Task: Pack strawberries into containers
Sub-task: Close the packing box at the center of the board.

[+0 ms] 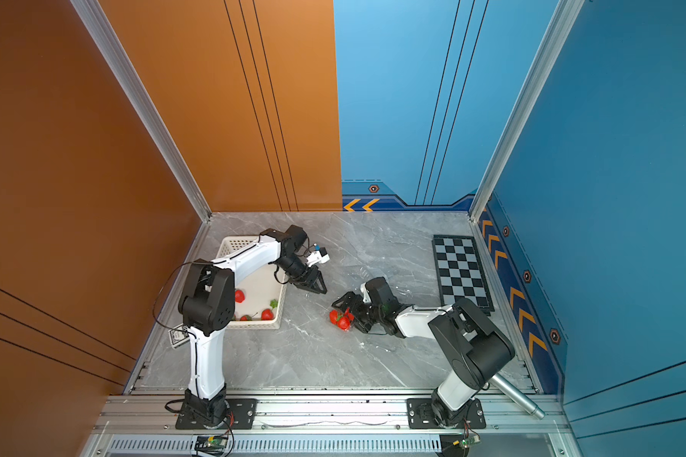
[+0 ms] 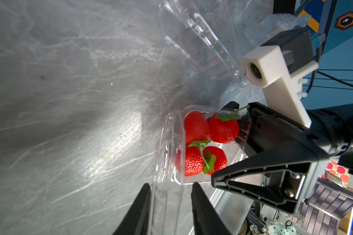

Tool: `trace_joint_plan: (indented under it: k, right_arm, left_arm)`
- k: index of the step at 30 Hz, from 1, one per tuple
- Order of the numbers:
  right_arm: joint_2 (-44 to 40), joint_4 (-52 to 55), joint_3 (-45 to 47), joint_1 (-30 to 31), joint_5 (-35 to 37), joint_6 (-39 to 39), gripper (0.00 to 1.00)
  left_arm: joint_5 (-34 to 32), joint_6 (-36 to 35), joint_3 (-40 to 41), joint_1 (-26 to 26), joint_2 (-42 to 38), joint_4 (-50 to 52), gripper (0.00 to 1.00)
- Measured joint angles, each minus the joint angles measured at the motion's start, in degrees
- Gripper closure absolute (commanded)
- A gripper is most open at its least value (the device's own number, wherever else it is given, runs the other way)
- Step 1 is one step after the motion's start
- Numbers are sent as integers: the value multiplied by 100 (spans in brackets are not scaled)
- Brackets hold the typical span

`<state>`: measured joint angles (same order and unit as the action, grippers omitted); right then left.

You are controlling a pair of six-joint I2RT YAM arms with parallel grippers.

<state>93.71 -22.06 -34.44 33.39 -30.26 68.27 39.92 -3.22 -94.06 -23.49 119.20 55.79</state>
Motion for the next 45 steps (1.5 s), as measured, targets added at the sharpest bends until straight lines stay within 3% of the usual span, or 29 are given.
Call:
trace_joint_plan:
  k: [16, 29, 45]
  right_arm:
    - [114, -258, 0, -118, -151, -103, 8]
    - [190, -221, -83, -177, -258, -251, 8]
    - [262, -302, -116, -195, -275, -295, 7]
  left_arm:
    - [-461, 295, 205, -92, -306, -28, 81]
    - [-1193, 459, 197, -236, -308, 219, 93]
    - [-1788, 476, 136, -129, -391, 577, 95]
